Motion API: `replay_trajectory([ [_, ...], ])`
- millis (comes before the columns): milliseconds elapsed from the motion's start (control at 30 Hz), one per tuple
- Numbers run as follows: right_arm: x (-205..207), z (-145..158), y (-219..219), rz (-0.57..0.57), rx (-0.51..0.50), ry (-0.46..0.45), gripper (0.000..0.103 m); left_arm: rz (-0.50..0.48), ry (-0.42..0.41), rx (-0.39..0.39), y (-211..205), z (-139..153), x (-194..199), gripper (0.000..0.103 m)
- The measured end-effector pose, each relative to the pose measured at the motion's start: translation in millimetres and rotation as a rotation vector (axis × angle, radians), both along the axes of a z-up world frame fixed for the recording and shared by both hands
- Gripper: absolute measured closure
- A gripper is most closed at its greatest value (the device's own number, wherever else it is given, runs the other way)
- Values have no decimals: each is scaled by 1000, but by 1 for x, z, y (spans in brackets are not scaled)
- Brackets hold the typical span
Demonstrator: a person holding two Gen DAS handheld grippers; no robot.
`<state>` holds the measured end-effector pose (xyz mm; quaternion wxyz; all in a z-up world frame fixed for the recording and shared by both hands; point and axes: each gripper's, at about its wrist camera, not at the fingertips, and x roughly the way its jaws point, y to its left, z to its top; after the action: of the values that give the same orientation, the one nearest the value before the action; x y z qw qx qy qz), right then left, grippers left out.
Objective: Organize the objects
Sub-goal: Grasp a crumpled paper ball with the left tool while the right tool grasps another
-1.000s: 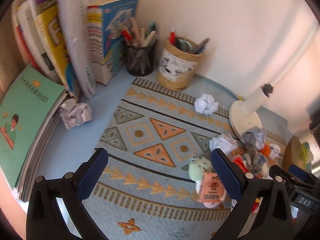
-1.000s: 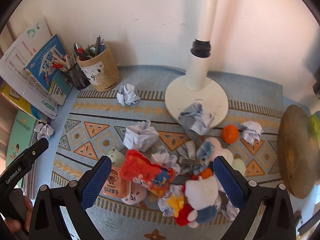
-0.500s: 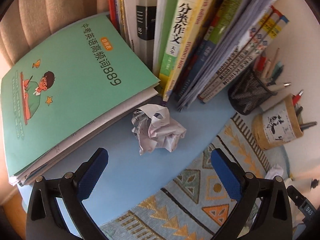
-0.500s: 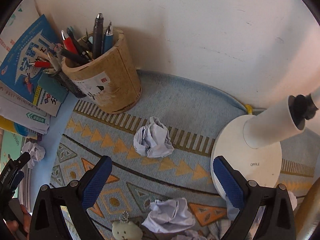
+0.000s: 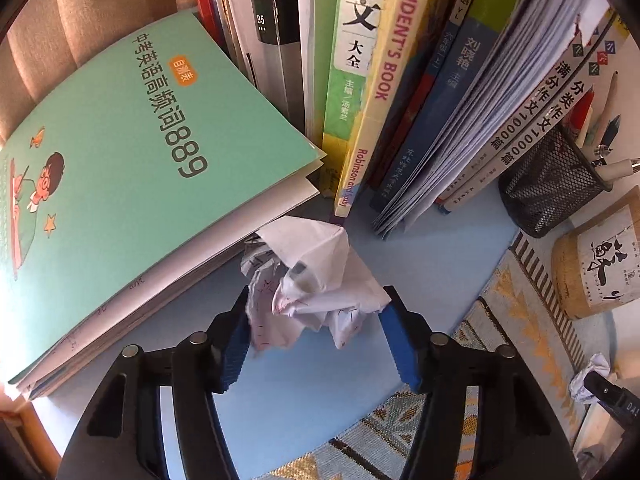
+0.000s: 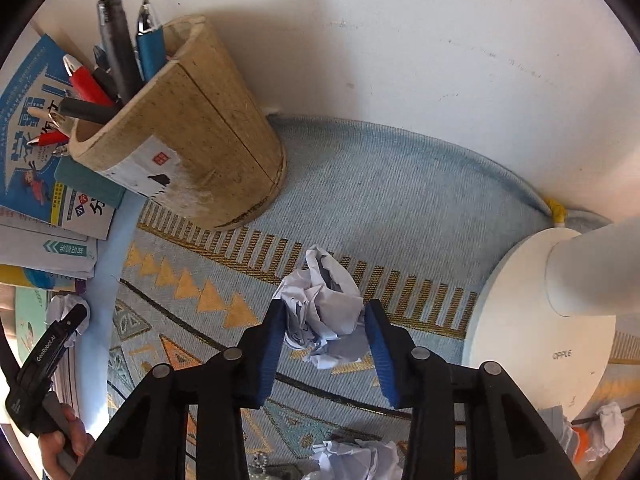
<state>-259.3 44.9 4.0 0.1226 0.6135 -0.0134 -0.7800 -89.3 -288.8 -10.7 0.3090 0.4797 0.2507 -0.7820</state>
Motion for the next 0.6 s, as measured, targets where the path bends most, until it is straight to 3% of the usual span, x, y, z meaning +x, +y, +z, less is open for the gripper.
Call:
replay_trajectory([
  [133,30,34,2,18,-21,61,63,-69,37,21,15,17,15,49],
  [300,99,78,14,-9,-51,127,63,-218,106,40,62,56,41,49],
  [433,165,101,45,-94,-54,173,63,-404,178,24,119,93,36,49],
  [600,241,102,122,-283,-3,169,63,-691,252,11,209,123,40,49],
])
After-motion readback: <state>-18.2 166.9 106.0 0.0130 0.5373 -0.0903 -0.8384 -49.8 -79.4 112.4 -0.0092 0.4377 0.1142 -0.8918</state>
